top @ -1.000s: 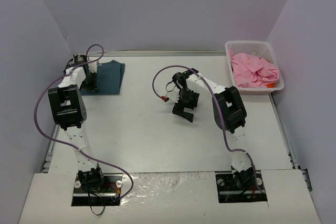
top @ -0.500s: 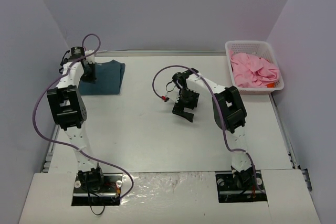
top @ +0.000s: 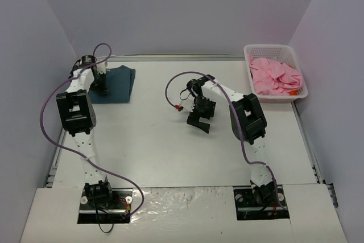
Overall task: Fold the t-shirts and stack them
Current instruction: Put the neatly folded tshirt into the corner of the board with the left arm
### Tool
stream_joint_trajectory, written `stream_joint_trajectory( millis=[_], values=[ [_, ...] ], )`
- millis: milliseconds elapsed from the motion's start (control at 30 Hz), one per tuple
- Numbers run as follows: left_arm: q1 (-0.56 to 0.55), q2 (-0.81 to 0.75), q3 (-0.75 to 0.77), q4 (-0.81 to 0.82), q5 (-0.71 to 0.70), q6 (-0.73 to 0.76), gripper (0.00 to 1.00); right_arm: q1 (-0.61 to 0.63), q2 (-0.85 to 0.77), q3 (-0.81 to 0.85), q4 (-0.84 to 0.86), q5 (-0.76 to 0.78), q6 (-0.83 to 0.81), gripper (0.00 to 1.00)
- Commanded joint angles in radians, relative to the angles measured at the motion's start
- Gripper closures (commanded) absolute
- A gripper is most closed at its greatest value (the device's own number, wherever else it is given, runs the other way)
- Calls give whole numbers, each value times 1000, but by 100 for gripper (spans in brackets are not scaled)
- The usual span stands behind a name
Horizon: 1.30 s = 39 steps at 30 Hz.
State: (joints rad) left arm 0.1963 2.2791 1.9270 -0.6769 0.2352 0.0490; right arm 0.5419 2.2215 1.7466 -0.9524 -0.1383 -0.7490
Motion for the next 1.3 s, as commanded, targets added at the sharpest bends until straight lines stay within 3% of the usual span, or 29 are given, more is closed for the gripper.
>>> stream_joint_trajectory(
  millis=[0,1267],
  values=[
    [-5,-9,49,-29,3,-11,98,-8,17,4,-71,6,5,0],
    [-6,276,437,-164,18,-31,98,-8,145,68,-123,-20,-3,0]
  ],
)
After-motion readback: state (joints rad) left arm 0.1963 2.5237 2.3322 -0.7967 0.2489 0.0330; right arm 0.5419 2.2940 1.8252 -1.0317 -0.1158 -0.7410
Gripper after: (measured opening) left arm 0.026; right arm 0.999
